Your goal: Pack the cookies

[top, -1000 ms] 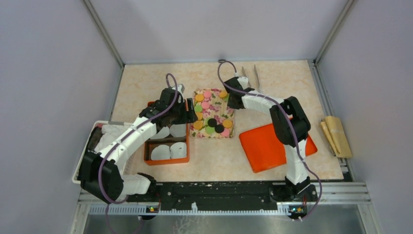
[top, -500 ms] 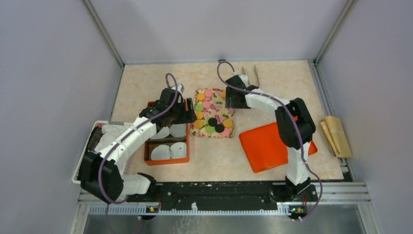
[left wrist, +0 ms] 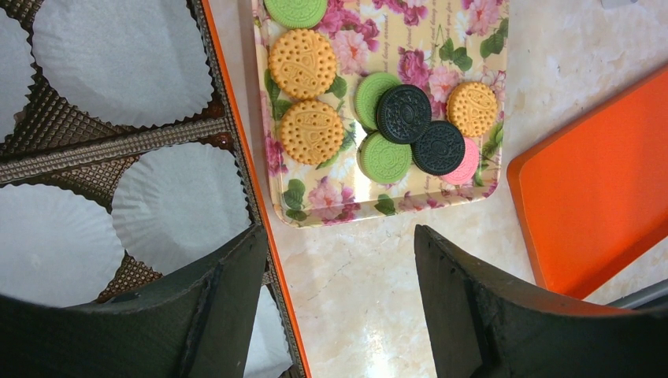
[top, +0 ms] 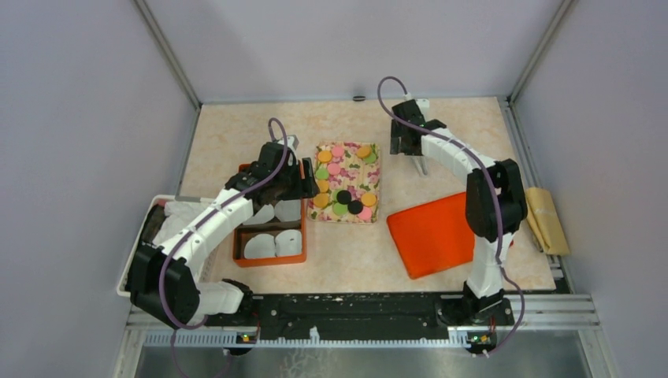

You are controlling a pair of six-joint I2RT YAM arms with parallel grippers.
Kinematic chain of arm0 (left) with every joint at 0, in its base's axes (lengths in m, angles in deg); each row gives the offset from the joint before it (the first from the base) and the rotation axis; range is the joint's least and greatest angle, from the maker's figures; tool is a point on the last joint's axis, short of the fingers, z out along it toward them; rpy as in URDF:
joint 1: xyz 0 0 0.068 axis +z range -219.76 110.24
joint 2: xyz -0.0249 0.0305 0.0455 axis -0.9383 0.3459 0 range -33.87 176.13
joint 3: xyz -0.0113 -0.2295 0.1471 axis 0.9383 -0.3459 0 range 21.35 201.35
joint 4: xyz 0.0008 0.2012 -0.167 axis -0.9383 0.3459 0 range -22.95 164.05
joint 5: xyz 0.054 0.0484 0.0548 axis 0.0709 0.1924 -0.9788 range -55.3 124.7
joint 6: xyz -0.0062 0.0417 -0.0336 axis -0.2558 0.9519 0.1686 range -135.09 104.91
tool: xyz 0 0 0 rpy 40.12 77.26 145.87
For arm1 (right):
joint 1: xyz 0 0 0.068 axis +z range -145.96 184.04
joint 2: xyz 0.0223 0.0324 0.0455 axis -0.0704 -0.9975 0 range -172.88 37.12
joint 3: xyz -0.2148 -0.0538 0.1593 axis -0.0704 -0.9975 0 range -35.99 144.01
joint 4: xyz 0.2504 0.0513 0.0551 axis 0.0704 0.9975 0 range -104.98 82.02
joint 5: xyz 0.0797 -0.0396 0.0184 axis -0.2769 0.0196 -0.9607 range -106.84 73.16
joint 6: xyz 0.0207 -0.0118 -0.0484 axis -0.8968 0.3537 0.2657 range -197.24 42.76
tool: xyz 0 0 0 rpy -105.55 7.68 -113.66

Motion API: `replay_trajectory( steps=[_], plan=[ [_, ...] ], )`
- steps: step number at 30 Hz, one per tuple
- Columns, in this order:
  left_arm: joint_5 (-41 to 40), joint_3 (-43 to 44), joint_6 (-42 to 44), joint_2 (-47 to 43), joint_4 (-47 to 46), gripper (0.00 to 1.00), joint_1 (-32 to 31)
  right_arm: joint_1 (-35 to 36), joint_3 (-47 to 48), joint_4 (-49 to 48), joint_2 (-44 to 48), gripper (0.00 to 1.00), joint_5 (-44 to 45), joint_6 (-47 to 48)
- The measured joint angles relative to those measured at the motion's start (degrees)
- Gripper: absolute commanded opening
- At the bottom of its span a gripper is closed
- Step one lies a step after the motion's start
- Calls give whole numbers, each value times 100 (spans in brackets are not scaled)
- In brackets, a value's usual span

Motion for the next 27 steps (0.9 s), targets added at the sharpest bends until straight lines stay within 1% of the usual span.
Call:
replay_trajectory(
  steps=[4, 9, 15, 20, 23, 27],
  plan=[
    [-2, 0, 0, 22, 2, 75, 0, -337, 245, 20, -420, 88, 48, 199],
    [-46, 0, 0, 57, 7, 75, 0, -551, 684, 111, -1012, 88, -105, 448],
    [-160, 0, 0, 61, 28, 75, 0, -704, 1620, 155, -1690, 88, -306, 625],
    [-197, 0, -2, 61, 66, 75, 0, -811, 2249, 201, -2203, 86, -483, 675],
    [-219, 0, -2, 59, 87, 75, 0, -857, 2317, 227, -2391, 85, -629, 614],
    [-240, -2, -2, 57, 90, 75, 0, -881, 2256, 94, -2389, 79, -745, 586]
  ],
)
